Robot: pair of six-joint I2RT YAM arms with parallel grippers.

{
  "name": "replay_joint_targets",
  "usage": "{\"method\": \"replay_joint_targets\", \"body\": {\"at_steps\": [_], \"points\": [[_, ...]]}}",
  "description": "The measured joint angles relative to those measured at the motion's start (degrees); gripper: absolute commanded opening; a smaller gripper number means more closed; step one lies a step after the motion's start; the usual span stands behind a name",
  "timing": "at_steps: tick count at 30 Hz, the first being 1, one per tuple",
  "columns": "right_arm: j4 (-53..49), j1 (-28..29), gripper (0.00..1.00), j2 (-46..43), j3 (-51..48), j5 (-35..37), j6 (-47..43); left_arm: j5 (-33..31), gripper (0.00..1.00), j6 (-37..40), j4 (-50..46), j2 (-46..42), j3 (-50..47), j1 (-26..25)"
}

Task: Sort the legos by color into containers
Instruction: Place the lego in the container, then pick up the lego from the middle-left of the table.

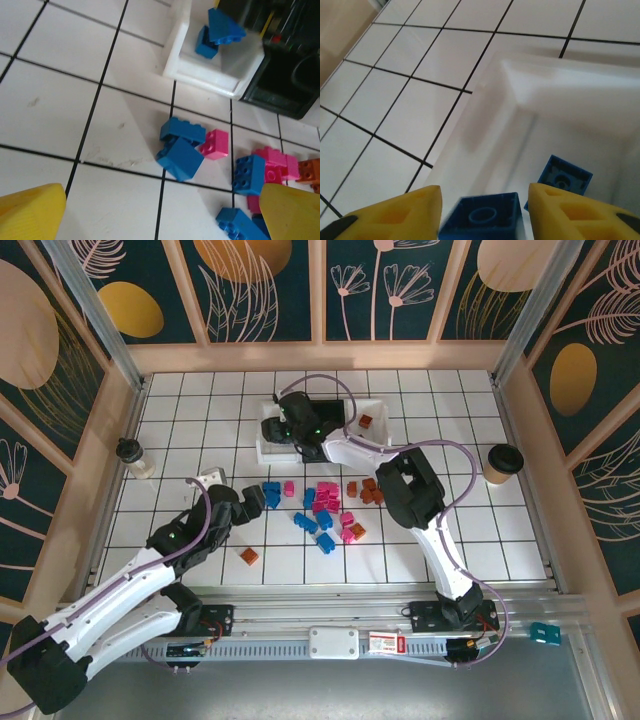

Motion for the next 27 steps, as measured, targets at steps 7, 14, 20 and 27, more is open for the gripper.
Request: {"method": "replay_joint_targets", "body": {"at_steps": [7,14,20,27], "points": [[1.22,0.0,0.63,-0.44,-0.52,0.46,0.44,5.05,0.96,-3.02,-1.66,0.92,-3.32,0.0],[7.15,0.0,0.64,-11.15,-18.8,0.42,1.33,11.76,0.87,-7.26,-3.32,1.62,-7.69,-2.19],[11.74,0.0,0.64,-20.24,-32.24,0.42,2.14,12.61,0.8,-10.45,-7.28,3.17,-8.02,-7.41],[15.13,-0.5,0.64,-29.79,-45.75,0.57,3.43,13.27,0.62,-11.08,-7.48,10.25,-8.09,-9.4]]}}
